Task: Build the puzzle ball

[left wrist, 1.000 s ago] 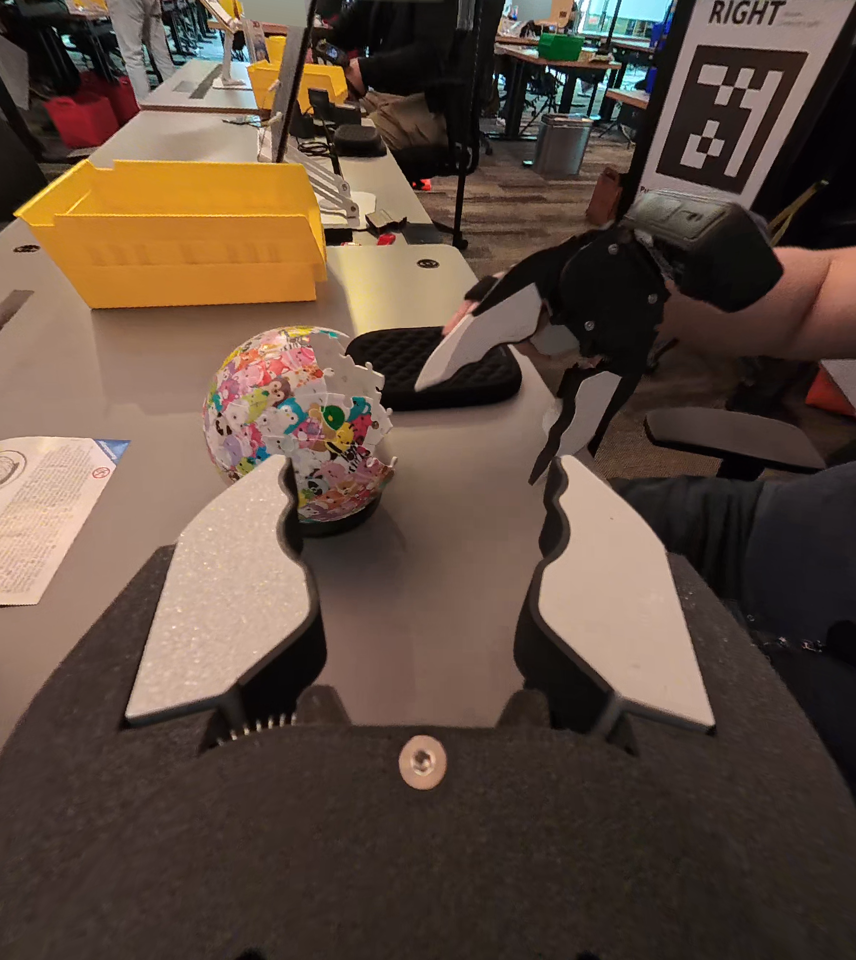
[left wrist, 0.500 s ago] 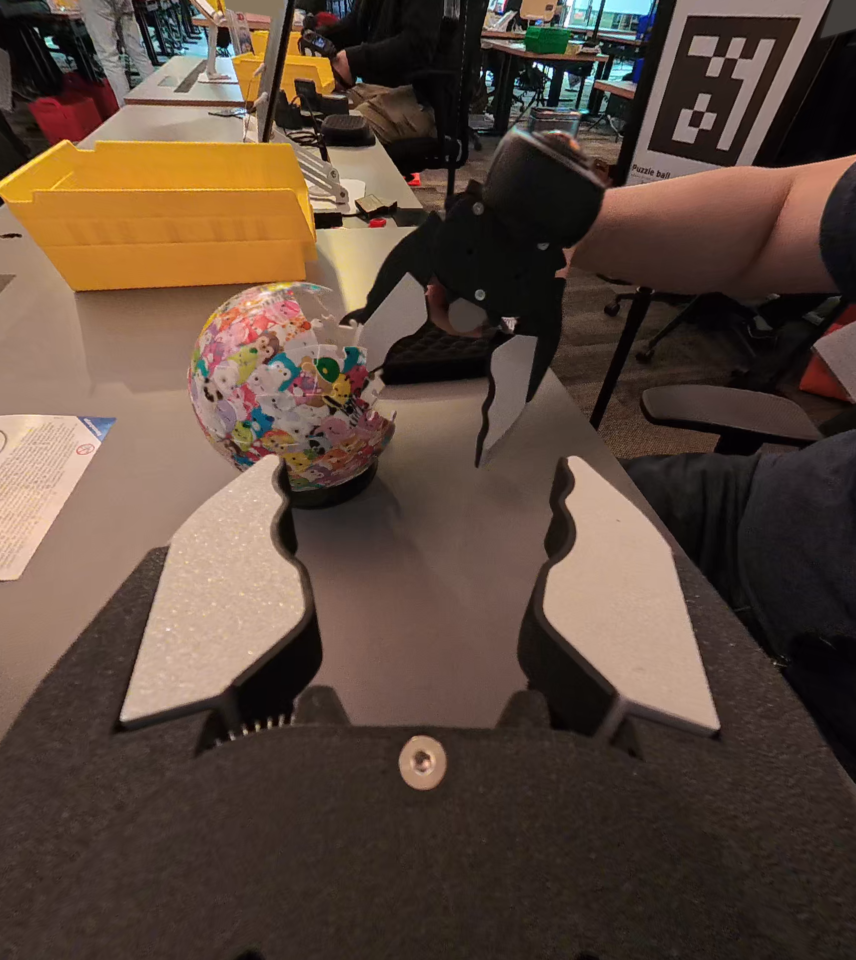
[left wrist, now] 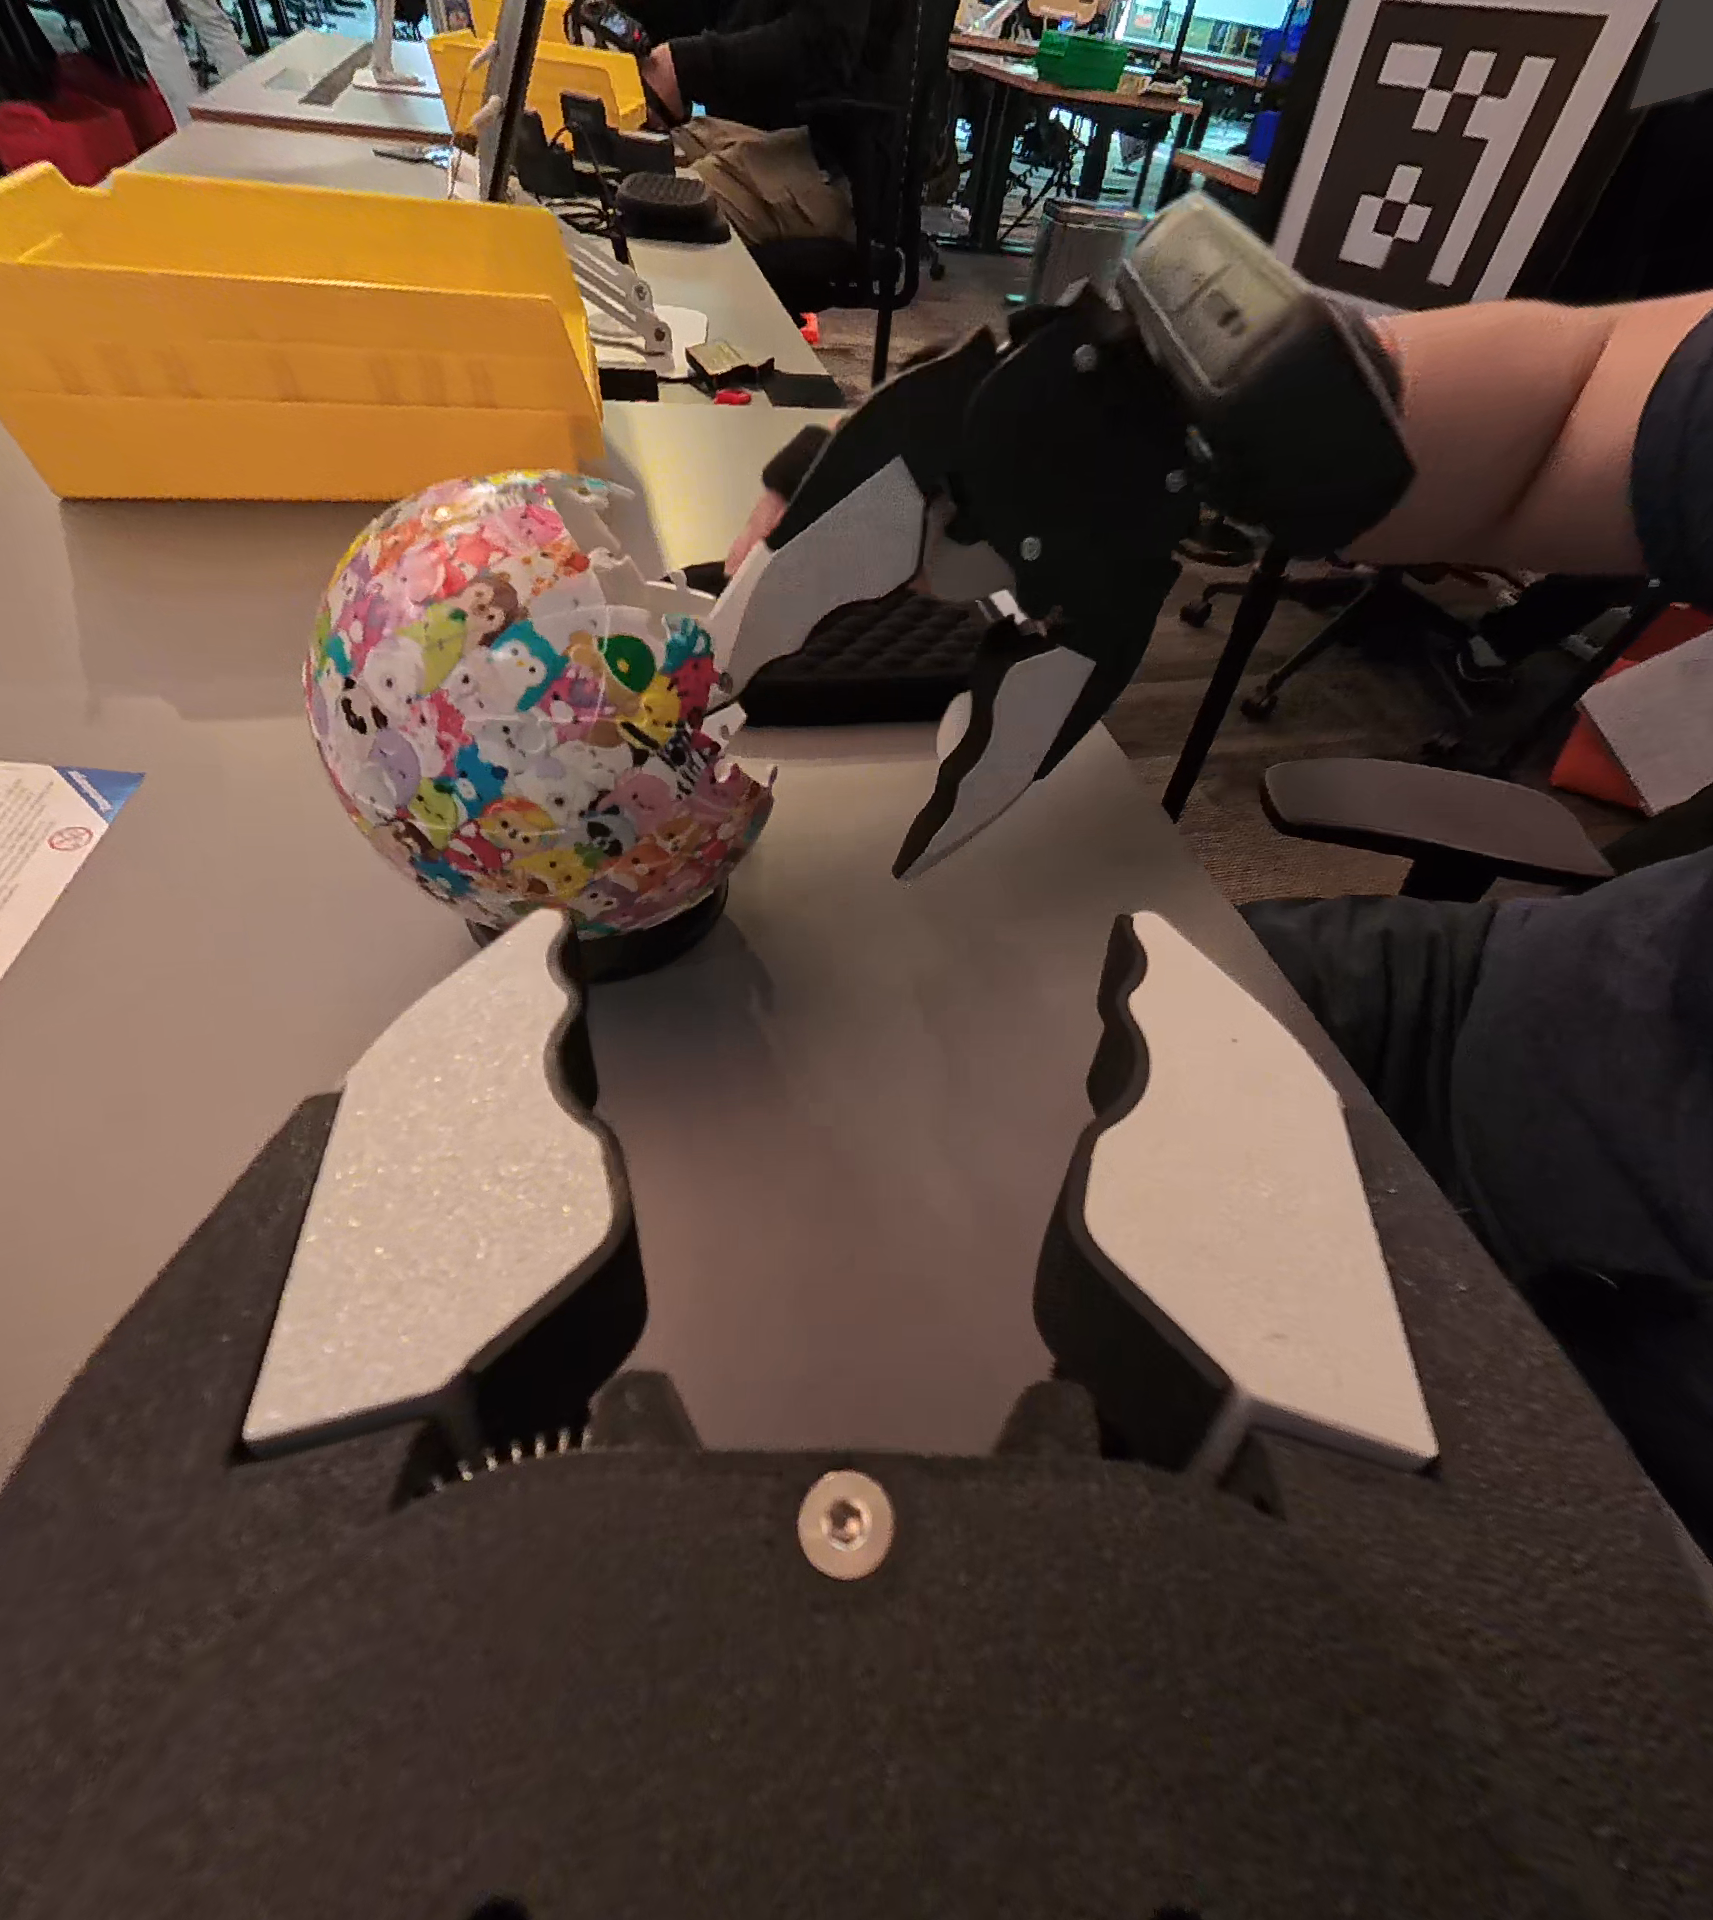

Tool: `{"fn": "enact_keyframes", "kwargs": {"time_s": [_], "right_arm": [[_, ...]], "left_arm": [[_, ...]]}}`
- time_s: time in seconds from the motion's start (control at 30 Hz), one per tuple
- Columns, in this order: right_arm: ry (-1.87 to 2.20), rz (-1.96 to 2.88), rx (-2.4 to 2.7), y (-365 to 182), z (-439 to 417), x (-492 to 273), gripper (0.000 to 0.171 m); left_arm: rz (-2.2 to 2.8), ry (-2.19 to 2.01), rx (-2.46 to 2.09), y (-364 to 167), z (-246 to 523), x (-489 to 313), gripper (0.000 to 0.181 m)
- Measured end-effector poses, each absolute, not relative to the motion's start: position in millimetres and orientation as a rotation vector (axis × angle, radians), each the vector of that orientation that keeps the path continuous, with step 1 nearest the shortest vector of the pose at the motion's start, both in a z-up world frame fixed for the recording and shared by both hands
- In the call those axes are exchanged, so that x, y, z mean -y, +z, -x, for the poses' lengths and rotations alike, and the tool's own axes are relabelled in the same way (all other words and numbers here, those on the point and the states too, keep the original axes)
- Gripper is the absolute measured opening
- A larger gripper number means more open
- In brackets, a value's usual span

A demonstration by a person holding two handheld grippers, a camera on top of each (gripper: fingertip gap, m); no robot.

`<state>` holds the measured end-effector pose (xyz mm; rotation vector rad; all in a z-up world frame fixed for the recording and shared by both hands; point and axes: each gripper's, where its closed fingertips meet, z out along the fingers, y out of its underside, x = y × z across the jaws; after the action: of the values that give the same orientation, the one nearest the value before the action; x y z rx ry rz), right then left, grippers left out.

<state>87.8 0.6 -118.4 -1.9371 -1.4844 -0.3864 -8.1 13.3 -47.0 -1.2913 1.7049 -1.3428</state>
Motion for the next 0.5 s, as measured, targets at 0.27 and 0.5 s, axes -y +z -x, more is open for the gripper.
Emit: {"fn": "enact_keyframes", "kwargs": {"time_s": [0.27,0.5], "right_arm": [[-0.748,1.871,1.691,-132.7,-107.8,-8.2,0.082],[-0.852,1.863,1.732,-139.1,-113.6,-18.6,0.058]], "left_arm": [[1.284,-1.348,-1.712,-46.4,8.7,-10.3,0.093],[1.274,-1.369,-1.711,-42.5,10.5,-8.6,0.092]]}}
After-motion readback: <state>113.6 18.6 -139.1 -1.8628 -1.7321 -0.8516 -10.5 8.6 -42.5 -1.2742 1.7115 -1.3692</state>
